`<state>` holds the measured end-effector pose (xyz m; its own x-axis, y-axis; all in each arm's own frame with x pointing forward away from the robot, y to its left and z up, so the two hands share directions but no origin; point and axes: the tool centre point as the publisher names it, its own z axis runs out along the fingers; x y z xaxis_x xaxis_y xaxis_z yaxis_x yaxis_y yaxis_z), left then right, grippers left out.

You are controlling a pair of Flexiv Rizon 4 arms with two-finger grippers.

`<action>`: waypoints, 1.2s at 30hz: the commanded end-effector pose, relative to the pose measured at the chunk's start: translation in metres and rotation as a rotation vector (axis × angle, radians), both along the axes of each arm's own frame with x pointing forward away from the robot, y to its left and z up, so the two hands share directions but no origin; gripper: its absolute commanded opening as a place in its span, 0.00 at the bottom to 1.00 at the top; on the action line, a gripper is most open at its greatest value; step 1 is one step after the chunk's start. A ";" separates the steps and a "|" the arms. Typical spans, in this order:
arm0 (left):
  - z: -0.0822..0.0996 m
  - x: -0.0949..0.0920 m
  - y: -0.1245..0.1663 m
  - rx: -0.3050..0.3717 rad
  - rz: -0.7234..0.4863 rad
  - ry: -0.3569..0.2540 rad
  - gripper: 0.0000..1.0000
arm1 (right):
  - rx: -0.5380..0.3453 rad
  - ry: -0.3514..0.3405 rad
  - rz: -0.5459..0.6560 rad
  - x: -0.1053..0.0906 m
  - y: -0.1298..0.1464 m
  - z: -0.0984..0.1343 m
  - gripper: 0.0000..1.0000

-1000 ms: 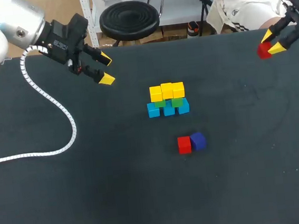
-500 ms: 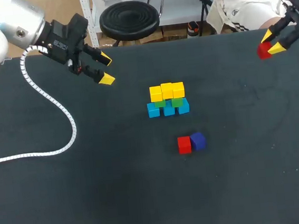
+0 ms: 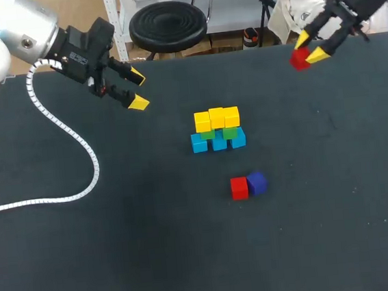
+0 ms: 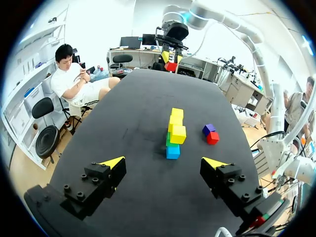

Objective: Place the blue cubes, place green cubes on the blue cubes, place the yellow cubes on the green cubes, then place the red cubes on the yellow cubes, and place purple cube on the red cubes.

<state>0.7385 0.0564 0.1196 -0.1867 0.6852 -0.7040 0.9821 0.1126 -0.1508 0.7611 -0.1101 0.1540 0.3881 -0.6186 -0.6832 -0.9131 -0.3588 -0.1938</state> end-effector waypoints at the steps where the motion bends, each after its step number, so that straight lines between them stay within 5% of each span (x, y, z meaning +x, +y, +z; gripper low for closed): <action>1: 0.000 0.000 0.001 -0.001 -0.002 -0.001 1.00 | 0.069 -0.005 -0.013 -0.001 0.006 -0.007 0.00; 11: 0.000 0.000 0.001 -0.001 -0.002 -0.001 1.00 | -0.009 0.183 -0.082 -0.011 0.038 -0.016 0.00; 18: 0.000 0.000 0.001 -0.001 -0.002 -0.001 1.00 | -0.055 0.173 -0.001 -0.013 0.070 -0.021 0.00; 33: 0.000 0.000 0.001 -0.001 -0.002 -0.001 1.00 | -0.055 0.173 -0.001 -0.013 0.070 -0.021 0.00; 36: 0.000 0.000 0.001 -0.001 -0.002 -0.001 1.00 | -0.002 0.173 0.016 -0.016 0.083 -0.019 0.00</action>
